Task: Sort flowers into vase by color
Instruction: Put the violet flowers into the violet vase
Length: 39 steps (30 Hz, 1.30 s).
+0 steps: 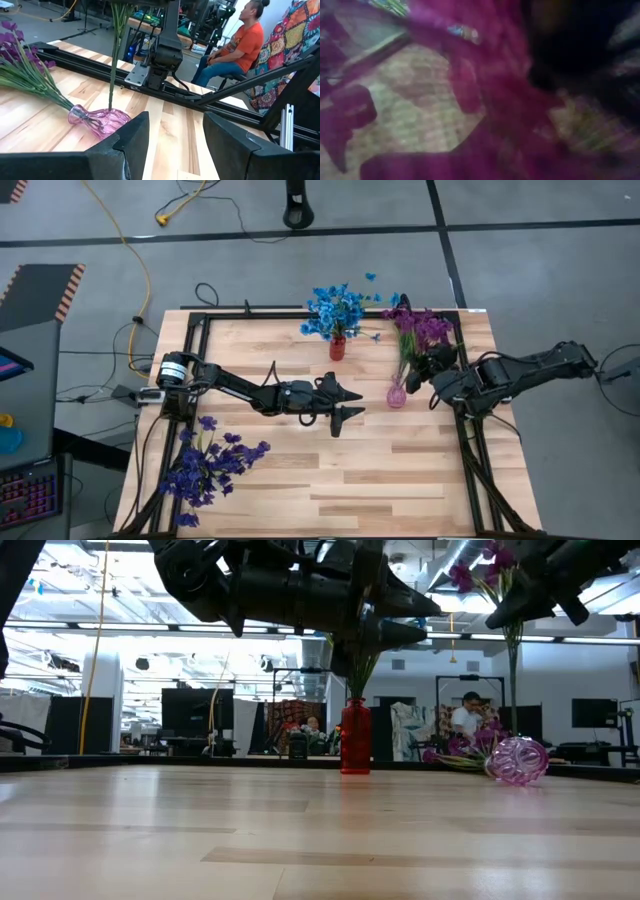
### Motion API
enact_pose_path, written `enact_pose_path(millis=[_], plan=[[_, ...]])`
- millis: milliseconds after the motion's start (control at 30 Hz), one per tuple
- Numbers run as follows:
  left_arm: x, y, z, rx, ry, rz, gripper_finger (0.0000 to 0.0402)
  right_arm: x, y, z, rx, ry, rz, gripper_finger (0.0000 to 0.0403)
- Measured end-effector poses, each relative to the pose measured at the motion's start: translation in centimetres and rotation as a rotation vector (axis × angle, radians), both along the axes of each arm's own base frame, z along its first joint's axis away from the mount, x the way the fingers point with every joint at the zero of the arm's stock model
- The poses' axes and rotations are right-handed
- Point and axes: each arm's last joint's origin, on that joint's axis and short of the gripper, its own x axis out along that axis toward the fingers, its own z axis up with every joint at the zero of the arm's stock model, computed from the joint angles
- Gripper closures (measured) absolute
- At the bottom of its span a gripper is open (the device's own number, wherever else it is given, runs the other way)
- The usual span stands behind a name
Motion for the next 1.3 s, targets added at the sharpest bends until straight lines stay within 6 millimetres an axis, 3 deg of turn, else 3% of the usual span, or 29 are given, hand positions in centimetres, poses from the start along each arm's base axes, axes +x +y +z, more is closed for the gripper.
enact_pose_path(millis=[233, 500, 633, 833, 1133, 1300], plan=[[0.0, 0.0, -0.1, 0.001, 0.011, 0.000, 0.0228, -0.1, 0.0, 0.2, 0.009, -0.021, 0.017, 0.0354], [0.0, 0.0, -0.1, 0.001, 0.013, 0.000, 0.0228, -1.0, -0.6, 2.3, -0.133, -0.032, -0.049, 0.0359], [0.0, 0.0, -0.1, 0.000, 0.013, 0.000, 0.0228, -1.5, -1.5, 1.9, -0.149, 0.041, -0.110, 0.0365], [0.0, 0.0, -0.2, 0.001, 0.018, 0.000, 0.0228, -2.5, -2.8, 0.7, -0.022, 0.107, -0.206, 0.0357], [0.0, 0.0, -0.3, 0.002, 0.036, 0.000, 0.0228, -2.6, -3.2, 0.0, 0.275, 0.136, -0.060, 0.0362], [0.0, 0.0, -0.4, 0.002, 0.039, 0.000, 0.0228, -3.4, -3.4, -0.9, 0.381, 0.213, -0.132, 0.0361]])
